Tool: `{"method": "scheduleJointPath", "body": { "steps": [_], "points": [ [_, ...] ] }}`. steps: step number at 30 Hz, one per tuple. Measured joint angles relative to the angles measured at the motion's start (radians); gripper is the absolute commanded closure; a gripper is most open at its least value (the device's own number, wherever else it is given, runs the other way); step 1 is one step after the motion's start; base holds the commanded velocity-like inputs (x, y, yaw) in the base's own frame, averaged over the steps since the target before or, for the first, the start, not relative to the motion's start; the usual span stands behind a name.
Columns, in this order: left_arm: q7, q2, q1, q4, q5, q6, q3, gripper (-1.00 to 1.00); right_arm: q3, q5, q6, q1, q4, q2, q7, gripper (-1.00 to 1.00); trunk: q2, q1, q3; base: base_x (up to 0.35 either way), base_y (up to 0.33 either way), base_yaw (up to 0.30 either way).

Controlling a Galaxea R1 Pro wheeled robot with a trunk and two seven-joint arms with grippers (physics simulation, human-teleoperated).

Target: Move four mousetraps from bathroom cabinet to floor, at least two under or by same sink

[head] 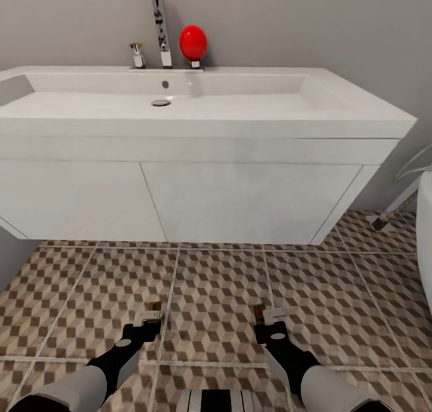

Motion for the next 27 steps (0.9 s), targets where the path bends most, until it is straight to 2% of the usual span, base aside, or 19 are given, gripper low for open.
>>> {"method": "scheduleJointPath", "body": {
  "steps": [20, 27],
  "points": [
    [0.000, 0.000, 0.000, 0.000, 0.000, 0.000, 0.000, 1.00, 0.000, 0.000, 0.000, 0.000, 0.000, 0.000, 0.000, 1.00, -0.005, 0.009, -0.077, 0.000, 0.000, 0.000],
    [0.000, 0.000, 0.000, 0.000, -0.001, 0.000, 0.000, 1.00, 0.000, 0.000, 0.001, 0.000, 0.000, 0.000, 0.000, 1.00, -0.005, 0.009, -0.078, 0.000, 0.000, 0.000]
  ]
}}
